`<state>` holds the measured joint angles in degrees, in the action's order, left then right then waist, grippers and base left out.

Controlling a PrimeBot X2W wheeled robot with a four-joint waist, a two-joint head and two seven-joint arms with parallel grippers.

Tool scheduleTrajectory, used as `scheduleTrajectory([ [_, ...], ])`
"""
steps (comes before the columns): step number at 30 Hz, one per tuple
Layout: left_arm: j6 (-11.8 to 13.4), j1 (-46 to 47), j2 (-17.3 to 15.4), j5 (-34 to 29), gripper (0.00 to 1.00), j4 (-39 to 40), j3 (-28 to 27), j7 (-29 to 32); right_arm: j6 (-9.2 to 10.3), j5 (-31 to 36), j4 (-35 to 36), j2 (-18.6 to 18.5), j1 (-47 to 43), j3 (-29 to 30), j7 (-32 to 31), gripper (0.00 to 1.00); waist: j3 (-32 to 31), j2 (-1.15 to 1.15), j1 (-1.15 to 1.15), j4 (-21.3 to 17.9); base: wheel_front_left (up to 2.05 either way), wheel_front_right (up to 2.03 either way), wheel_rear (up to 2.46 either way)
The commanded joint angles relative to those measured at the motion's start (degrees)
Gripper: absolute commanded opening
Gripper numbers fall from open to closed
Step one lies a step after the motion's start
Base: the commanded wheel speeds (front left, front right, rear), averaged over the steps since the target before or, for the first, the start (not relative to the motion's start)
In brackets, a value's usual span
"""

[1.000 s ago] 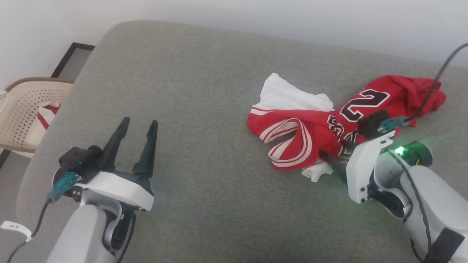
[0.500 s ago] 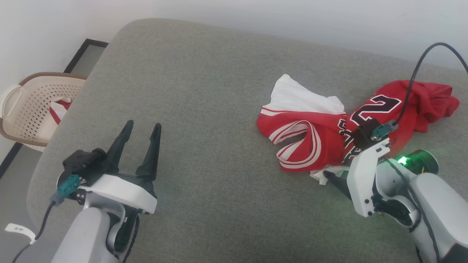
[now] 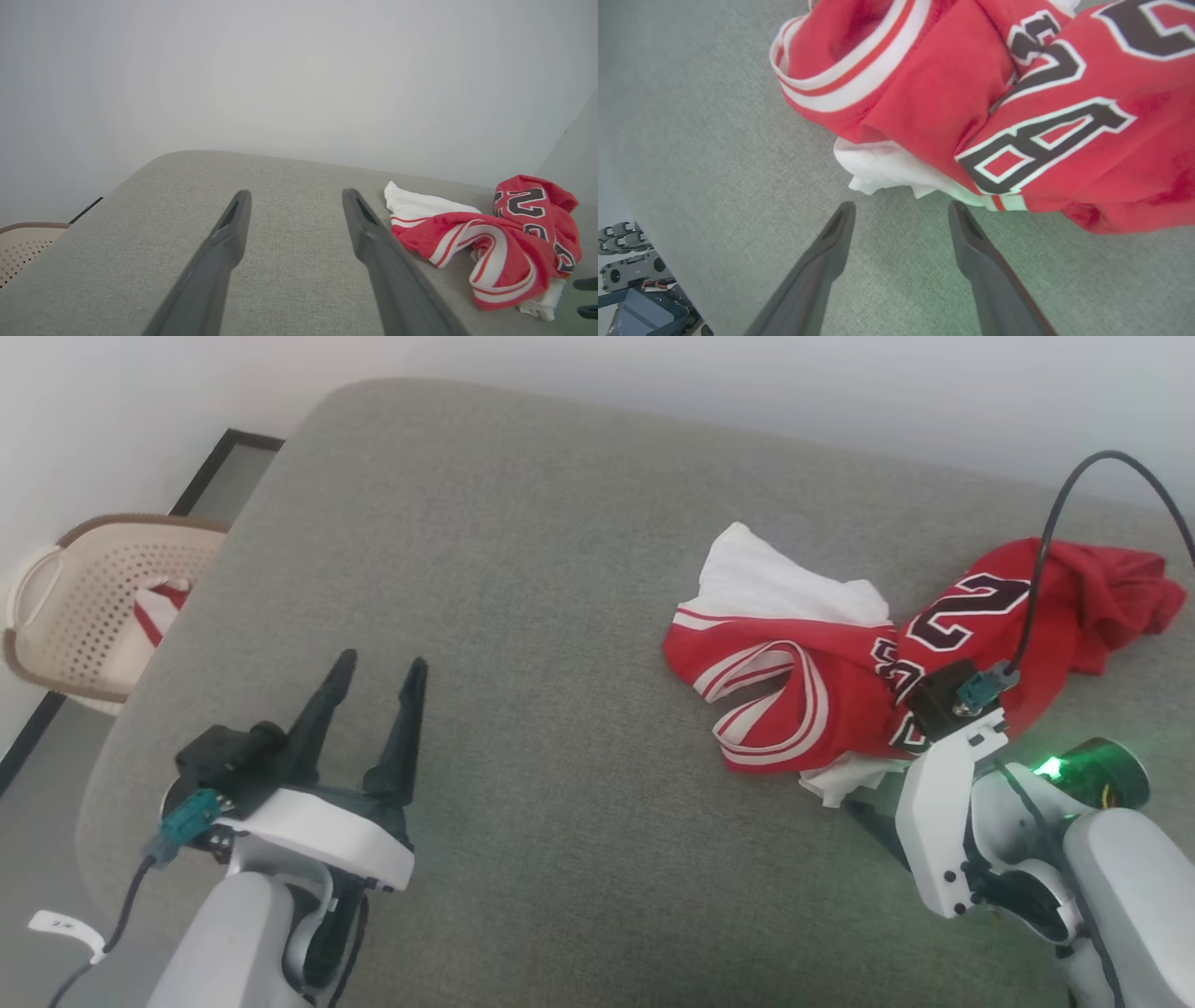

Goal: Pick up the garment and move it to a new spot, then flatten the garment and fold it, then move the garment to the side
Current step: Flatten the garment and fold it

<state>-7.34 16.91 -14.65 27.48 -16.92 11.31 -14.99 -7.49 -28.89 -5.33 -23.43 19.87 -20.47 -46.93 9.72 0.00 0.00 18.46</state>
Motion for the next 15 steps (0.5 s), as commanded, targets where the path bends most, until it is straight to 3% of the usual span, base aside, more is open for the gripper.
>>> scheduleTrajectory([
  [1, -0.1, 0.7, 0.0, 0.0, 1.00, 0.2, 0.3, -0.3, -0.01, 1.2, -0.3, 0.5, -0.3, 0.3, -0.4, 1.00, 0.7, 0.00, 0.00, 0.6, 0.00, 0.00, 0.00],
  [12, -0.2, 2.2, 1.0, 0.2, 1.00, 0.0, 1.1, -0.3, -0.01, 4.9, -9.5, 1.5, 3.9, -2.3, 1.9, 1.00, 3.1, 0.00, 0.00, 2.8, 0.00, 0.00, 0.00],
  [13, -0.2, 2.3, 1.1, 0.3, 1.00, -0.1, 1.1, -0.3, -0.01, 4.9, -10.5, 1.4, 4.3, -2.8, 2.3, 0.62, 3.2, 0.00, 0.00, 2.9, 0.00, 0.00, 0.00],
  [14, -0.2, 2.4, 1.1, 0.3, 1.00, -0.1, 1.0, -0.3, -0.01, 4.5, -11.5, 1.5, 4.6, -3.3, 2.7, 0.16, 3.2, 0.00, 0.00, 2.9, 0.00, 0.00, 0.00],
  [15, -0.2, 2.5, 1.2, 0.2, 1.00, -0.2, 1.0, -0.3, -0.01, 4.8, -12.2, 1.1, 5.2, -3.8, 3.4, 0.00, 3.3, 0.00, 0.00, 2.9, 0.00, 0.00, 0.00],
])
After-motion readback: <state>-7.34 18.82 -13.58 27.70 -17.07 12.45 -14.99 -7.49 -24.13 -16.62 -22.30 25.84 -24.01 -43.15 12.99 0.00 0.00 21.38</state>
